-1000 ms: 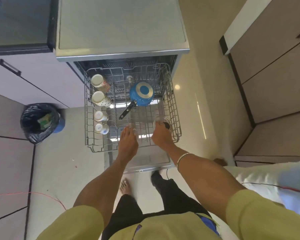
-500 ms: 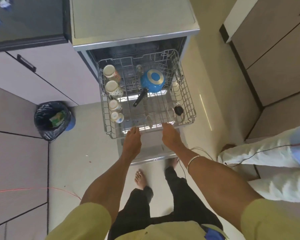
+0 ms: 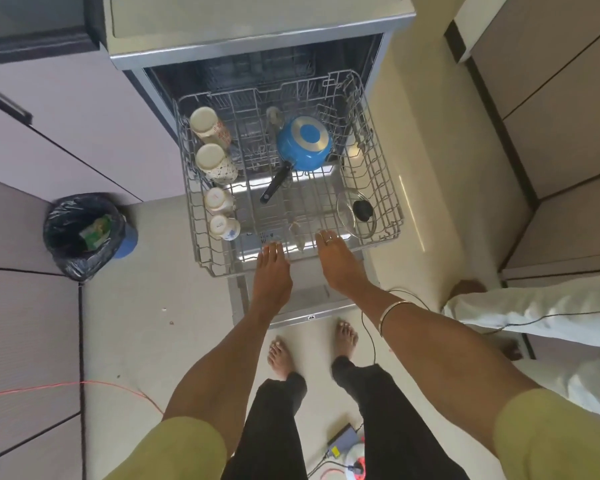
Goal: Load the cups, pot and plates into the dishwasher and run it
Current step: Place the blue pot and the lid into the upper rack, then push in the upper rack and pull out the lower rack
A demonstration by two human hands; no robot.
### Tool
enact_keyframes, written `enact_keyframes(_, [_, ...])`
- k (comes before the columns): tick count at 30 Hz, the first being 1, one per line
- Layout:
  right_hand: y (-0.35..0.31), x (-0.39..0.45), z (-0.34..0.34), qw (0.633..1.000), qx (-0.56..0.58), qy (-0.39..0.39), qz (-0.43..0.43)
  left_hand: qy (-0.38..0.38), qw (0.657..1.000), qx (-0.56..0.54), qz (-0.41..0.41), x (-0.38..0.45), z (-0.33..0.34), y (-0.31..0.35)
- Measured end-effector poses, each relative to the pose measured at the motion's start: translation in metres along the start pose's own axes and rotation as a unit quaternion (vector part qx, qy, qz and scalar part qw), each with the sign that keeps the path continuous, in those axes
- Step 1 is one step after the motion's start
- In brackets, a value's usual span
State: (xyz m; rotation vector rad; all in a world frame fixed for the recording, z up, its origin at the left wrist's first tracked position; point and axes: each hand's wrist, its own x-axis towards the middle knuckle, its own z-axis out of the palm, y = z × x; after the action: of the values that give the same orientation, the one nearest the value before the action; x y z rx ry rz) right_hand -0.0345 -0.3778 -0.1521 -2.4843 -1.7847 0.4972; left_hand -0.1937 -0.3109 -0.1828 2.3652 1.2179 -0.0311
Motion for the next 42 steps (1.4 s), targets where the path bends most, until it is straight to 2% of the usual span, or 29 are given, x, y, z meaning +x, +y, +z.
enact_keyframes(4, [0.009,0.010,0.033,1.000,-0.002,-0.015,-0.001,0.036,0.999,0.006,0.025,0.004,0.027,-0.004])
enact_keyframes(8, [0.017,0.006,0.060,0.998,0.029,0.050,0.005,0.090,0.996,-0.005,0.027,0.006,0.045,-0.014])
enact_keyframes(12, [0.022,0.003,0.077,0.990,0.066,0.126,-0.015,0.141,0.989,-0.012,0.038,0.007,0.055,-0.016])
enact_keyframes(15, [0.029,0.007,0.086,0.983,0.088,0.157,-0.035,0.175,0.983,-0.016,0.047,0.011,0.062,-0.017])
enact_keyframes(21, [0.036,0.021,0.084,0.974,0.088,0.196,-0.068,0.197,0.979,0.002,0.053,0.027,0.070,-0.025])
enact_keyframes(31, [0.046,0.072,0.085,0.958,0.032,0.265,-0.104,0.282,0.957,0.013,0.074,0.078,0.069,-0.033])
enact_keyframes(42, [0.049,0.133,0.087,0.912,0.041,0.389,-0.126,0.382,0.918,-0.014,0.105,0.140,0.066,-0.042])
